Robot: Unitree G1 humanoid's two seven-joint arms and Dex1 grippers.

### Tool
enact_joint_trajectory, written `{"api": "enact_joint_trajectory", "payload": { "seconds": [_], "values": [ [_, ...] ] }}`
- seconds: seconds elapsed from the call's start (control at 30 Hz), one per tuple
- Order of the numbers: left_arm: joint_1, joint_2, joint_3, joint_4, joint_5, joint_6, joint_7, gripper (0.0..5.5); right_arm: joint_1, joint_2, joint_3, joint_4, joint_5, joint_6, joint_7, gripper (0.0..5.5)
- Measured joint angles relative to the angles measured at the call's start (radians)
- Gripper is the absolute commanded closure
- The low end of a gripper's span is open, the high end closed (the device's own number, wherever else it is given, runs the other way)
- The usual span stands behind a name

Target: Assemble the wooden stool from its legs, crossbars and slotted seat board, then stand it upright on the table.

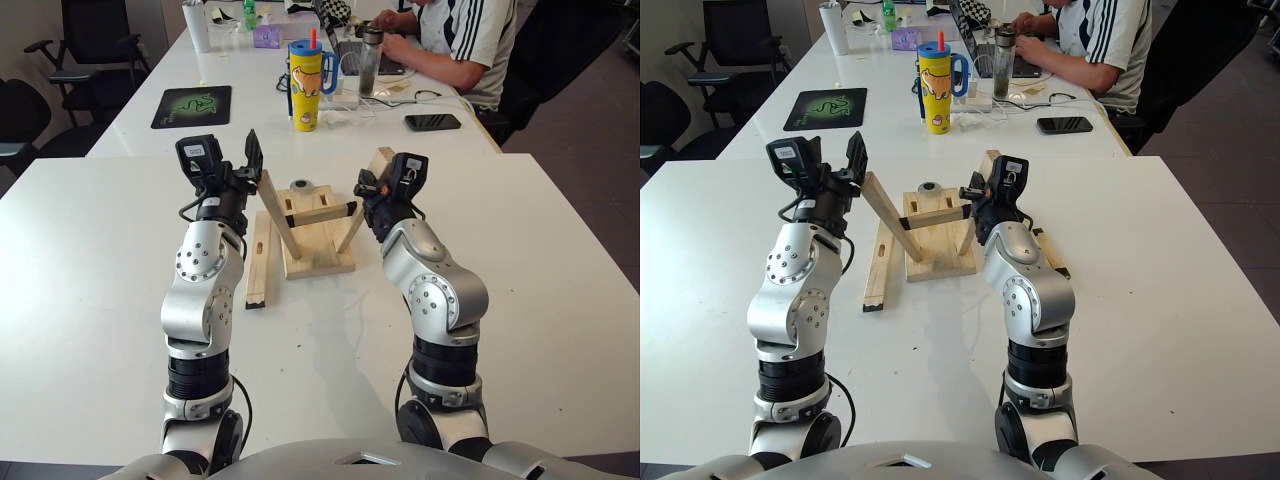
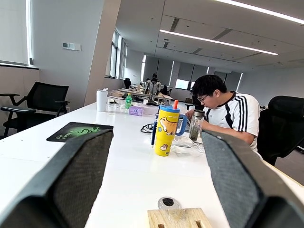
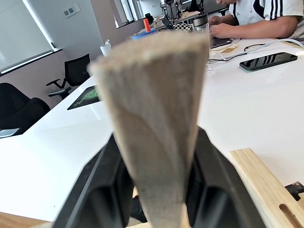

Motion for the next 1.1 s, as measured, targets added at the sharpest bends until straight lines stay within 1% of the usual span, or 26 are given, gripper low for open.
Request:
{"api": "enact_joint_trajectory", "payload": {
  "seconds": [0.13, 0.17, 0.3, 0.33, 0.4, 0.53, 0.73, 0.9, 0.97, 1.1],
  "values": [
    [0.000, -0.001, 0.004, -0.002, -0.001, 0.009, 0.000, 2.10, 0.000, -0.001, 0.001, 0.002, -0.007, 0.000, 0.011, 4.39],
    [0.000, -0.001, 0.006, -0.003, -0.001, 0.010, -0.001, 2.10, 0.001, -0.004, 0.004, 0.001, -0.013, -0.003, 0.019, 4.03],
    [0.000, -0.006, 0.003, -0.014, -0.016, 0.017, -0.018, 2.10, 0.032, -0.023, 0.029, 0.044, -0.036, 0.006, 0.033, 3.58],
    [-0.002, -0.006, 0.004, -0.015, -0.019, 0.019, -0.019, 2.10, 0.031, -0.023, 0.030, 0.045, -0.038, -0.004, 0.036, 3.34],
    [-0.003, -0.006, 0.004, -0.015, -0.021, 0.020, -0.020, 2.10, 0.032, -0.026, 0.036, 0.049, -0.046, -0.020, 0.042, 3.32],
    [-0.005, -0.005, 0.009, -0.018, -0.022, 0.023, -0.020, 2.10, 0.008, -0.029, 0.037, 0.046, -0.067, -0.132, 0.066, 3.32],
    [-0.007, -0.004, 0.014, -0.017, -0.022, 0.026, -0.023, 2.10, -0.142, -0.086, 0.007, 0.023, -0.117, -0.257, 0.085, 3.32],
    [-0.012, -0.001, 0.021, -0.016, -0.022, 0.031, -0.027, 2.10, -0.291, -0.183, -0.037, 0.028, -0.143, -0.310, 0.129, 3.32],
    [-0.012, -0.001, 0.023, -0.015, -0.021, 0.030, -0.027, 2.10, -0.410, -0.243, -0.083, 0.108, -0.124, -0.330, 0.175, 3.32],
    [-0.011, -0.001, 0.034, -0.015, -0.020, 0.028, -0.021, 2.10, -0.664, -0.331, -0.185, 0.384, -0.031, -0.315, 0.276, 3.32]
  ]
}}
